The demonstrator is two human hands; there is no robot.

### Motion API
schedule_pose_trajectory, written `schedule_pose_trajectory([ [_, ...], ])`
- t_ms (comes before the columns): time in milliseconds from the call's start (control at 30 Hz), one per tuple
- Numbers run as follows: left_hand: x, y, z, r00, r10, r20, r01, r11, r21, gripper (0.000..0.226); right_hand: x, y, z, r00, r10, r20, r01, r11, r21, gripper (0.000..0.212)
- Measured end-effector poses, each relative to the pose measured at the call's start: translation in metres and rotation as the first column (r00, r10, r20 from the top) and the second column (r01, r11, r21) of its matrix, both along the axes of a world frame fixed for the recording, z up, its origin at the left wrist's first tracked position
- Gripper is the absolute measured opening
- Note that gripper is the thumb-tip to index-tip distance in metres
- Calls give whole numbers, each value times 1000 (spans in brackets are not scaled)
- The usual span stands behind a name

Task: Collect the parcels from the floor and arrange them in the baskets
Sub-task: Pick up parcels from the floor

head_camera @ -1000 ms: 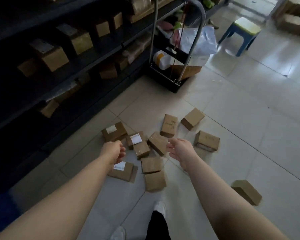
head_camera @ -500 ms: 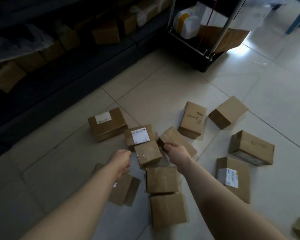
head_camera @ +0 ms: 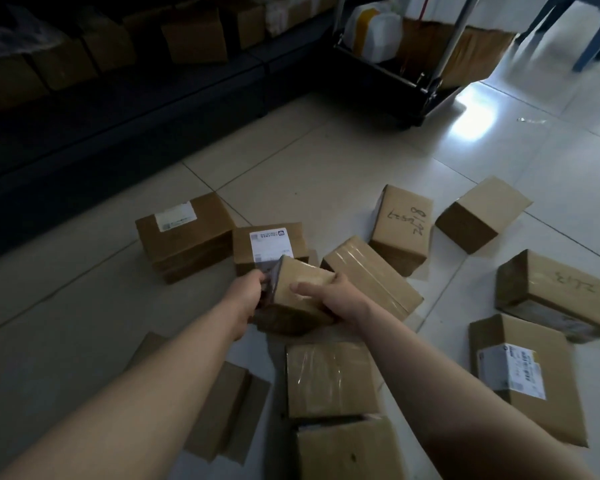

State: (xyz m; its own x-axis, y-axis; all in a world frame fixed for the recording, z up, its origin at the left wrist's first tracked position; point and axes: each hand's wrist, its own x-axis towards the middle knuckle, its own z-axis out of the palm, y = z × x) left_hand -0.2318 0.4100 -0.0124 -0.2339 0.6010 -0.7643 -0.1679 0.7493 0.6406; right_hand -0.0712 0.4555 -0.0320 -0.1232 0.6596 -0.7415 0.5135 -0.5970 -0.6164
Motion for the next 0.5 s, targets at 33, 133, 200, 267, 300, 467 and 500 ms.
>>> schedule_pose_trajectory([
  [33, 3, -1, 6, 999, -29, -13, 29, 999, 23, 28, 3, -4, 0, 1000, -21, -18, 21, 1000, -11, 121],
  [133, 9, -3, 20, 992, -112, -61, 118, 988, 103, 30, 12, -15, 3, 999, -3, -32, 5, 999, 36, 138],
  [200, 9, -4, 27, 988, -129, -89, 142, 978, 153, 34, 19, -17, 7, 1000, 5, -1, -5, 997, 76, 138],
  [267, 7, -4, 30, 987, -130, -98, 147, 972, 186, 37, 28, -19, 12, 999, -34, -34, 36, 997, 68, 129],
  [300, 6, -4, 30, 987, -117, -108, 136, 972, 192, 37, 34, -19, 15, 996, -47, -80, 51, 997, 58, 122],
  [467, -1, -16, 27, 991, -89, -96, 94, 994, 49, 19, 59, -34, 38, 940, -127, -317, 98, 990, -106, 83],
  [500, -2, -20, 27, 993, -114, -12, 114, 993, 7, 20, 64, -37, 39, 931, -138, -337, 86, 983, -163, 78],
])
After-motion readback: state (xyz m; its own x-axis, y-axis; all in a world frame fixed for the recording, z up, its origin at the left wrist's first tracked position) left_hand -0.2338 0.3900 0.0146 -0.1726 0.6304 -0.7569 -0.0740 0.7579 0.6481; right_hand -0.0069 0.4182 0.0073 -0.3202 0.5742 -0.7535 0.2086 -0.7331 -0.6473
